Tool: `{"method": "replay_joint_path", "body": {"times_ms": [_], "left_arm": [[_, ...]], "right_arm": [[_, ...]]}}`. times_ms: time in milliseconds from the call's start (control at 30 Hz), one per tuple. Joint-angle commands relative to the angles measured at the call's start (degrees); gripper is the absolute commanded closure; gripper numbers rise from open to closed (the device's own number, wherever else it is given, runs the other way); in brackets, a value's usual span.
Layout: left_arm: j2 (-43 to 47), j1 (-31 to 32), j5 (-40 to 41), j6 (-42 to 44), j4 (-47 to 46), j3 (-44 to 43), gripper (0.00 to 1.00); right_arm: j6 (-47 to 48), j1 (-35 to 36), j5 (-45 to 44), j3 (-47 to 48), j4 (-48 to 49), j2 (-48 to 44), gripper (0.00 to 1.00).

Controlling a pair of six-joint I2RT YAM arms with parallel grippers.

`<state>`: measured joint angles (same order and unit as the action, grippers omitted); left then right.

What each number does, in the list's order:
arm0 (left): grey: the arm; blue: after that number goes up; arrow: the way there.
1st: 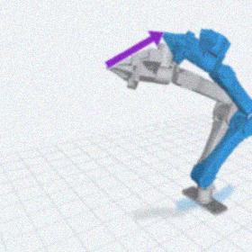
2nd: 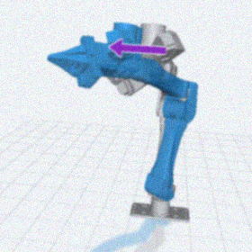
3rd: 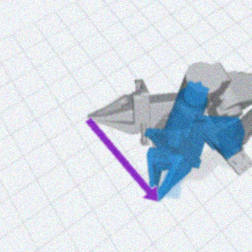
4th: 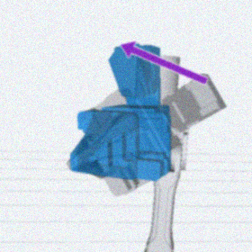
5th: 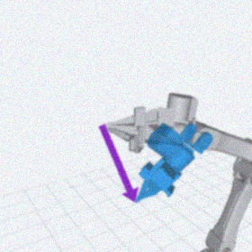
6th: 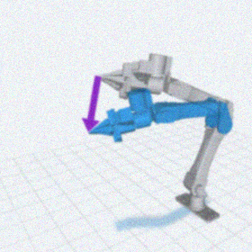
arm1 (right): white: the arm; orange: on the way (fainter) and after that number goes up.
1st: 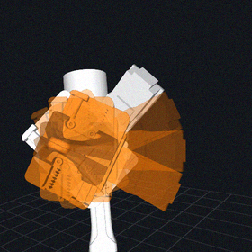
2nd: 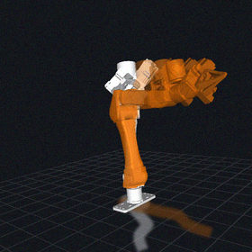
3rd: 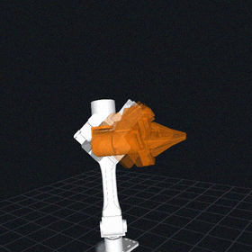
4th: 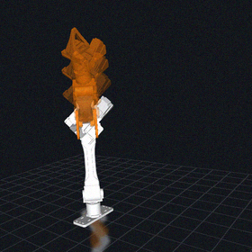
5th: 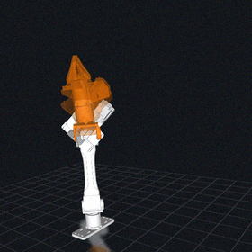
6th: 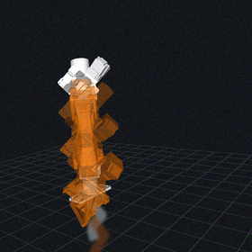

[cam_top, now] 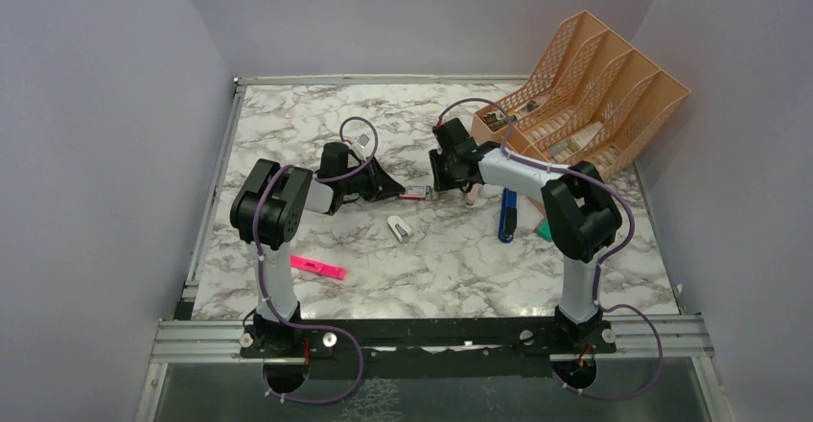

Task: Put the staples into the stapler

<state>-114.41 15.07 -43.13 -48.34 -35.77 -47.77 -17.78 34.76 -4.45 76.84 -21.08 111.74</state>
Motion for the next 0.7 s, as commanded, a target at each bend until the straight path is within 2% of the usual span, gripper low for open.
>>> {"method": "replay_joint_path", "body": {"times_ms": [0, 167, 333, 467, 667], "left_arm": [[0.7, -0.3, -0.5, 1.6, -1.2, 0.6, 0.79], [0.7, -0.6, -0.7, 1.9, -1.2, 0.8, 0.82], [0.9, -1.1, -1.1, 2.2, -1.2, 0.8, 0.87], [0.9, -1.3, -1.5, 2.3, -1.2, 0.7, 0.97], [1.3, -2.2, -1.9, 3.1, -1.2, 1.0, 1.00]], "right_arm": [[-0.8, 0.1, 3.6, 0.7, 0.5, 0.3, 0.64], [-1.3, 0.1, 2.8, 0.3, -0.2, 0.8, 0.68], [-1.3, 0.0, 2.6, 0.5, -0.7, 0.9, 0.84], [-1.1, 0.0, 1.9, 1.1, -1.5, 1.2, 0.98], [-0.6, -0.5, 0.5, 0.5, -1.3, 0.8, 0.99]]}}
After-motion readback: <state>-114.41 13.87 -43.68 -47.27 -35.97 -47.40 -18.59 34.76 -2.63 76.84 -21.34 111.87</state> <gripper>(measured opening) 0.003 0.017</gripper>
